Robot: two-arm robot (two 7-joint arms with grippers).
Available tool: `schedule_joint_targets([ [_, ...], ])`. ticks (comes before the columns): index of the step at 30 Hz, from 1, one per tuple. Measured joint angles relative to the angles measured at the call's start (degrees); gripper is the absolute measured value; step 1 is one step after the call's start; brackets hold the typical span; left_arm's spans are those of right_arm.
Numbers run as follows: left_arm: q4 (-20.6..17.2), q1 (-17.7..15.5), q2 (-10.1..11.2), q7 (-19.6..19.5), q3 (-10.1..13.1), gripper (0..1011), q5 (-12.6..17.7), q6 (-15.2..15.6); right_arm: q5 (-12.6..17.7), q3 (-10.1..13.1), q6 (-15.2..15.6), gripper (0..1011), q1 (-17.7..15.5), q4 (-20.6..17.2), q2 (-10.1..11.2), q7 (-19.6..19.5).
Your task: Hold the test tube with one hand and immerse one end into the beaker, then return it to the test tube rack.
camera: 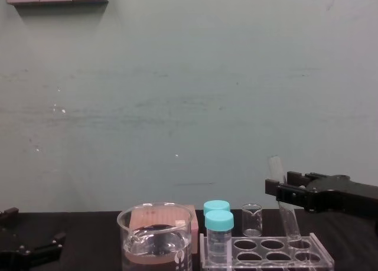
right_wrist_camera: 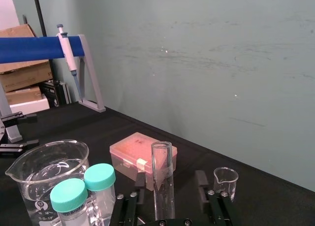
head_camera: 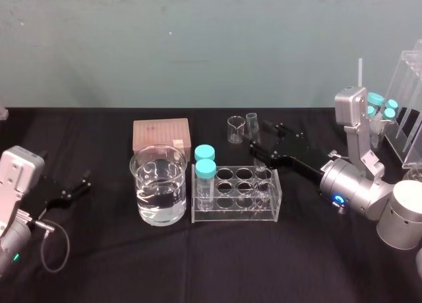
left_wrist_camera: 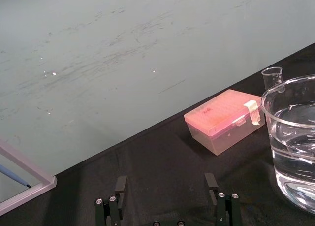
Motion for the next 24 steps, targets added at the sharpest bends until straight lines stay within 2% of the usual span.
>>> schedule_joint_targets([
  [9,0.0,0.0,0.0,0.0,0.0,1000,0.0,0.0,0.07,0.0,0.0,896,0.0,0.0,0.0,0.02],
  [13,0.0,0.0,0.0,0.0,0.0,1000,0.0,0.0,0.71,1.08,-1.17,1002,-0.51,-1.86,0.54,0.22],
  [14,0.0,0.0,0.0,0.0,0.0,1000,0.0,0.0,0.71,1.08,-1.17,1002,-0.51,-1.86,0.54,0.22],
  [19,0.0,0.0,0.0,0.0,0.0,1000,0.0,0.0,1.25,3.19,-2.97,1002,-2.33,-6.58,2.14,-0.34],
  [24,0.0,0.0,0.0,0.0,0.0,1000,0.0,0.0,1.41,5.81,-4.1,1000,-5.34,-11.13,3.59,-3.04],
])
